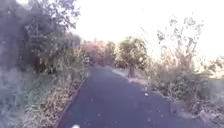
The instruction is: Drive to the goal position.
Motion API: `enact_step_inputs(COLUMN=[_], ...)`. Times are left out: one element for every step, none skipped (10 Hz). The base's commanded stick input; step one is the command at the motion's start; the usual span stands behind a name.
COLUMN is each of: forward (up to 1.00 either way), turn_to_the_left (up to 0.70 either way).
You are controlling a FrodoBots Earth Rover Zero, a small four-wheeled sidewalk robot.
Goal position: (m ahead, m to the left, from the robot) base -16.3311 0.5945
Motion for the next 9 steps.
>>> enact_step_inputs(forward=[0.09,0.05,0.0,0.0,0.0,0.0,0.0,0.0,0.0], turn_to_the_left=[0.0,0.0,0.0,0.0,0.0,0.0,0.0,0.0,0.0])
